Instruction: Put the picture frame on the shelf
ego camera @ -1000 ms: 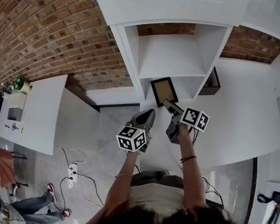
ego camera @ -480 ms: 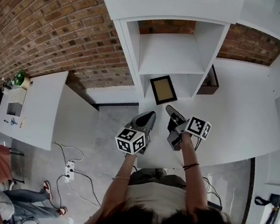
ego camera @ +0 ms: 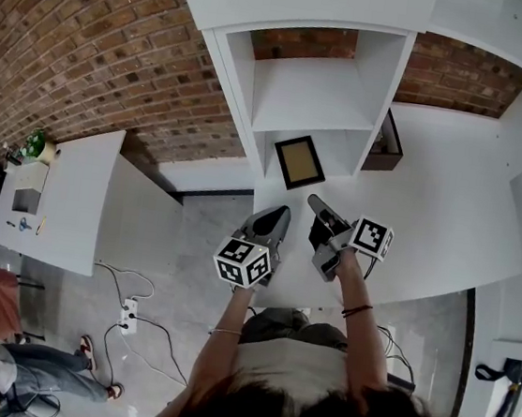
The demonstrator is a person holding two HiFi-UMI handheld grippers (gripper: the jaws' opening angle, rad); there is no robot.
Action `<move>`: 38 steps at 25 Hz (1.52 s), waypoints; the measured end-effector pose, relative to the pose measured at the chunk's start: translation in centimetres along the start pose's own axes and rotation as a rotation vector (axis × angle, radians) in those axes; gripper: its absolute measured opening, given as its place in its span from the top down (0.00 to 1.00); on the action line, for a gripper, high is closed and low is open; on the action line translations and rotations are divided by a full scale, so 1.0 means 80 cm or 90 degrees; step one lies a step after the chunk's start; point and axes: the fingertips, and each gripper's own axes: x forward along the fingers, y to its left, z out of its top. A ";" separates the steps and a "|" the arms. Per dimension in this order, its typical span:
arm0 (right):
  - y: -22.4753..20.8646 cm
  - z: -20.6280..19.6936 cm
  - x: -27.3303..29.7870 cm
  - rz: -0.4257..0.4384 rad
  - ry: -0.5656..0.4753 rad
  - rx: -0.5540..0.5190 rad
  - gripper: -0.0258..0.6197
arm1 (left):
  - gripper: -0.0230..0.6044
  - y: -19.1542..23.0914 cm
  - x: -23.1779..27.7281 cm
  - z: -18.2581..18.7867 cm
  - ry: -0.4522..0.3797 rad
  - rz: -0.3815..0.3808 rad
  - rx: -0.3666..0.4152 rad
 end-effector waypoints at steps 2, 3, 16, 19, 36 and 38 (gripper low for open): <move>0.003 0.001 -0.003 0.012 -0.004 0.005 0.93 | 0.95 -0.004 0.000 0.001 -0.005 -0.001 0.002; 0.000 0.003 -0.007 0.007 -0.006 0.004 0.93 | 0.95 -0.006 -0.001 0.001 -0.007 -0.001 0.002; 0.011 0.009 -0.021 0.064 -0.029 0.041 0.95 | 0.95 -0.022 -0.004 0.001 -0.023 -0.004 0.007; 0.013 0.008 -0.022 0.075 -0.029 0.042 0.95 | 0.95 -0.023 -0.005 0.001 -0.026 -0.003 0.010; 0.022 0.008 -0.028 0.090 -0.029 0.036 0.95 | 0.95 -0.030 -0.009 0.008 -0.036 0.002 0.020; 0.022 0.008 -0.029 0.090 -0.030 0.035 0.95 | 0.95 -0.031 -0.009 0.008 -0.037 0.002 0.021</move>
